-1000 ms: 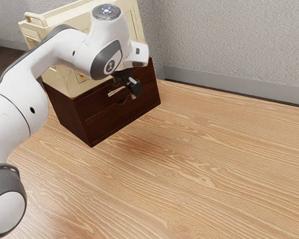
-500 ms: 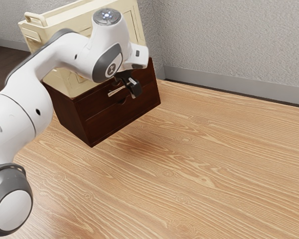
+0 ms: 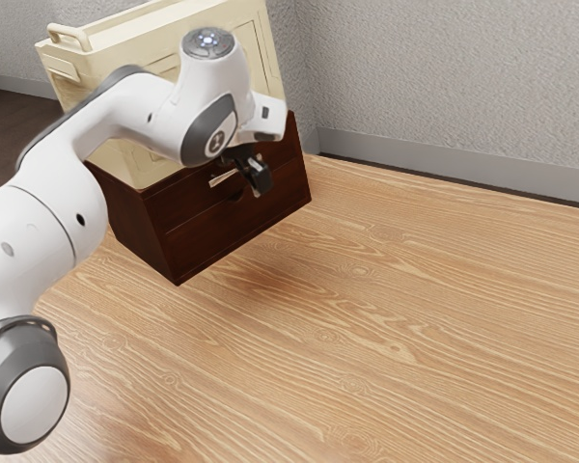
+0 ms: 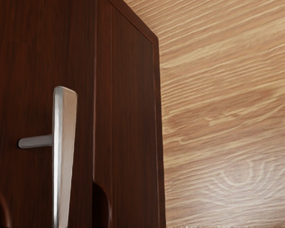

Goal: Pull the drawer handle with one arm to open the drawer

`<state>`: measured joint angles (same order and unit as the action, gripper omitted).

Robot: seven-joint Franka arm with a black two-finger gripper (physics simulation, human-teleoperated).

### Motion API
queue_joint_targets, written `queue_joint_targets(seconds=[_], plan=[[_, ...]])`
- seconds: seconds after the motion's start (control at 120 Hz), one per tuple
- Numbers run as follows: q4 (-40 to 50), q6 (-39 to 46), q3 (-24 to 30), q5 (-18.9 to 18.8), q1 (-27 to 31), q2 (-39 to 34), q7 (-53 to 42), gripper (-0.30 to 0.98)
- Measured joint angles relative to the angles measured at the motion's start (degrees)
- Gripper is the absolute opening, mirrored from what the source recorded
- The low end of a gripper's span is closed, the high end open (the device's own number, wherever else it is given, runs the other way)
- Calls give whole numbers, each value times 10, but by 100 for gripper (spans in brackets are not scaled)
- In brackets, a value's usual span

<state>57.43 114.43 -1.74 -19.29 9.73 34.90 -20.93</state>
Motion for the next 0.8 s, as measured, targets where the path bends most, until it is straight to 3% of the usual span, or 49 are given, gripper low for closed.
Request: queue_joint_targets(seconds=[0.4,0.633,0.8], plan=[[0,3,1,3,2,7,-3,67],[3,4,1,5,2,7,-1,52],[4,4,2,10,1,5,1,32]])
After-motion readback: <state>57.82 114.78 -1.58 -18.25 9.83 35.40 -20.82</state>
